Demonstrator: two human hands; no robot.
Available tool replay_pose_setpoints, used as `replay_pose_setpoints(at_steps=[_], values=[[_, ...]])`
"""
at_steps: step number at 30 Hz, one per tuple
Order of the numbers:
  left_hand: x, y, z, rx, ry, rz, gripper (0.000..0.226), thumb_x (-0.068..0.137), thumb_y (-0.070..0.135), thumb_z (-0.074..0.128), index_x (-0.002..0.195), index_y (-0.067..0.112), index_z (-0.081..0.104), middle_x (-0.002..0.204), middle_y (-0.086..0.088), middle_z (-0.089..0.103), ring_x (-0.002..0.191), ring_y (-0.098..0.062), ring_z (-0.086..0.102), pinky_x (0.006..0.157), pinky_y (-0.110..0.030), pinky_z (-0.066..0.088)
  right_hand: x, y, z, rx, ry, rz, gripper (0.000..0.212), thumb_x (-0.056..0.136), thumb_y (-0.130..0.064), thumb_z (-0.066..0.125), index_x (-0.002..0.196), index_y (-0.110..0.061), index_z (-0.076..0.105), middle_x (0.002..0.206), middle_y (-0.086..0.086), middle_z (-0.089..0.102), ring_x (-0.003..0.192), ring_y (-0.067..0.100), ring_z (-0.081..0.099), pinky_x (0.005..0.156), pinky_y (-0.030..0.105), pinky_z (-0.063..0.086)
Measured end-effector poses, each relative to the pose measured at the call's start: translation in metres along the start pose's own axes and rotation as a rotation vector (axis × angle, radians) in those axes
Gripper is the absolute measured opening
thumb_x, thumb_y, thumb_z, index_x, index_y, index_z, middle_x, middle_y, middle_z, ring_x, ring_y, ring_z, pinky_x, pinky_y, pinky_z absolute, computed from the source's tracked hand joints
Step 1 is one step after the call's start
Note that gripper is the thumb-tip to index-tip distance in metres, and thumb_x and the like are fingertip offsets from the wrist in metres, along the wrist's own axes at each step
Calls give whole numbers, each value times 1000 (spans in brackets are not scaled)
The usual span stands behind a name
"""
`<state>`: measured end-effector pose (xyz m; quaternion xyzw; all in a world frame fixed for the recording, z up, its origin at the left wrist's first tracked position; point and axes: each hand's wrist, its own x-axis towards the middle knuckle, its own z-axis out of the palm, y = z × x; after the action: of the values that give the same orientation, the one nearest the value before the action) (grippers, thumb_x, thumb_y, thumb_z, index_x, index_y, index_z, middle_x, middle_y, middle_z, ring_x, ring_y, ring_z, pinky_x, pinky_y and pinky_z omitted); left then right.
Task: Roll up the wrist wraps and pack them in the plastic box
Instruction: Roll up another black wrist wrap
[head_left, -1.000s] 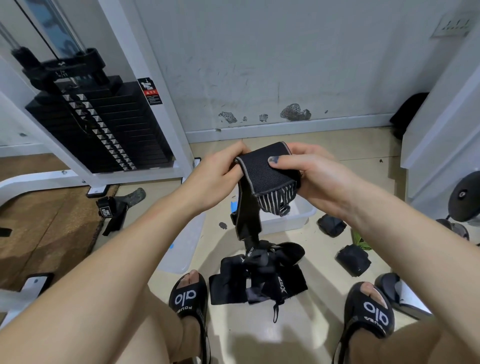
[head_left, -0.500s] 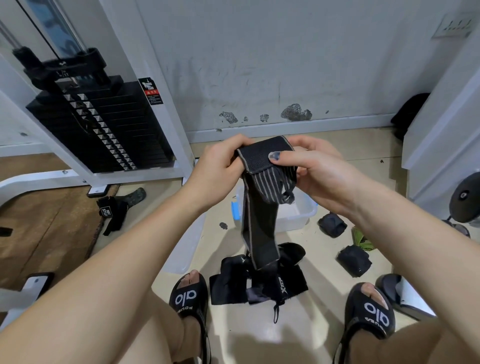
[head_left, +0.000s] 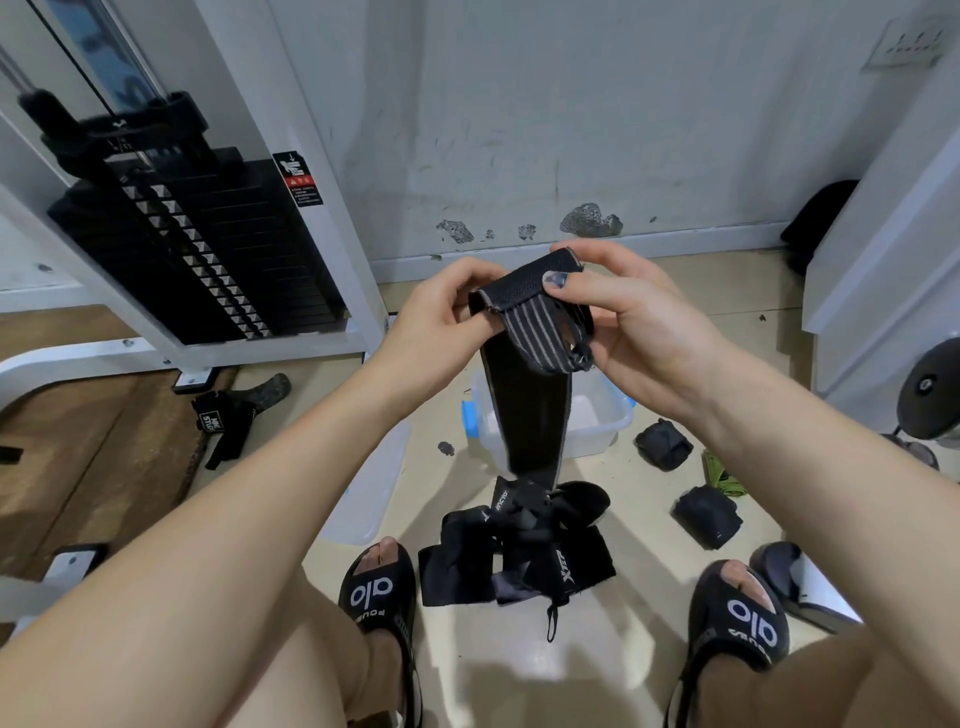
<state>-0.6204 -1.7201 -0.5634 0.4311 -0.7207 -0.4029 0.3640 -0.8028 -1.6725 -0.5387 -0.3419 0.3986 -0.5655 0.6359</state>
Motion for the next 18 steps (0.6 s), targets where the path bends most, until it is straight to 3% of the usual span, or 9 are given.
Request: replay_pose_setpoints(at_steps=[2,4,6,8,11,15,18], values=[[3,-8,3,-35,-74,-42,34,96,3,69,129,11,62,117,3,72,106,0,67,89,-17,51,1,1,1,35,1,-6,39,92,5,64,129,-7,56,93,9,70,72,19,67,63,27,57],[4,-19,9,-49,-206,-119,40,97,11,71,135,15,60,127,6,70,118,-2,64,100,-21,51,1,0,2,68,-6,-8,34,93,5,63,123,-9,56,91,8,70,69,19,67,61,27,56],[2,-28,18,-5,-318,-209,32,100,20,67,131,24,60,121,17,68,107,15,63,94,-11,48,1,-1,2,77,-9,-12,29,93,5,62,117,-11,56,85,5,70,66,16,66,58,26,55],[0,-36,27,34,-354,-261,29,104,26,60,133,29,58,120,20,65,103,17,60,94,-13,46,1,-2,1,76,-6,-18,29,94,3,62,117,-12,56,84,3,70,64,15,65,57,25,54],[5,-39,31,52,-306,-288,24,108,30,53,129,24,63,116,12,69,106,-1,64,95,-24,52,4,-4,-5,63,7,-33,36,93,3,63,125,-12,55,88,4,71,68,16,66,59,26,55],[11,-33,33,44,-221,-315,24,105,22,58,114,3,69,111,-16,76,105,-33,72,93,-48,58,10,-8,-15,45,77,-95,48,91,10,62,135,-7,53,104,11,68,83,19,69,71,27,58],[13,-34,29,39,-209,-295,18,99,11,65,112,-1,69,110,-15,77,96,-24,74,89,-37,58,14,-10,-20,10,72,-109,54,89,12,60,138,-10,53,112,12,64,91,20,68,76,26,55]])
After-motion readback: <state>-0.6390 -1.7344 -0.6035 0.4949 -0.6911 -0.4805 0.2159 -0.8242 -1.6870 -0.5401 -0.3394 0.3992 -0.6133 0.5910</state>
